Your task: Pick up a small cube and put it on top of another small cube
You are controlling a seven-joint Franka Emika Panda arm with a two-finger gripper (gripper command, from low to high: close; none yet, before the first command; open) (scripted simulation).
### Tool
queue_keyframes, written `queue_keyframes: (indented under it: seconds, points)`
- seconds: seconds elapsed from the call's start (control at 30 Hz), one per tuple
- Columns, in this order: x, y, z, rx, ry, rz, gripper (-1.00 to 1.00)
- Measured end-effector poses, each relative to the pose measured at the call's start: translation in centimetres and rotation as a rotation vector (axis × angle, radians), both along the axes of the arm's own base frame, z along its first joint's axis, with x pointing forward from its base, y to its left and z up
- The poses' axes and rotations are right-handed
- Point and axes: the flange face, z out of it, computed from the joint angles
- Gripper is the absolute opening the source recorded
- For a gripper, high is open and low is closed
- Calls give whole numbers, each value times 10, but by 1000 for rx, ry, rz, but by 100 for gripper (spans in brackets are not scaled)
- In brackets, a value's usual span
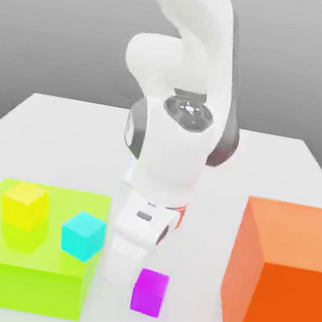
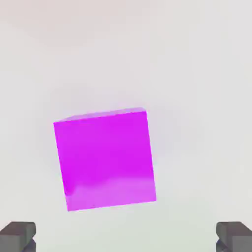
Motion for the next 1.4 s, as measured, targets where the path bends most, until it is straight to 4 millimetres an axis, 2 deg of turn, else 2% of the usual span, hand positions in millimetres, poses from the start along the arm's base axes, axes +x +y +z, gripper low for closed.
queue_keyframes:
  seconds: [0.1,0.27,0.3,0.53,0.8,0.87,0.93,1.13,1.3,1.4]
  points:
    - [1,2,-13,23,-17,22,0]
    - [0,3,-53,26,-16,26,0]
    - [-1,3,-60,25,-14,27,-100]
    - [-1,3,-60,24,-13,27,-100]
    - [-1,3,-3,23,-13,27,-100]
    - [14,3,6,29,-34,-4,-100]
    - [28,-4,6,16,-29,-91,-100]
    - [68,-34,5,-49,-25,-406,-100]
    - [104,-59,19,-98,-67,-671,-100]
    - [109,-80,29,-136,-82,-836,-100]
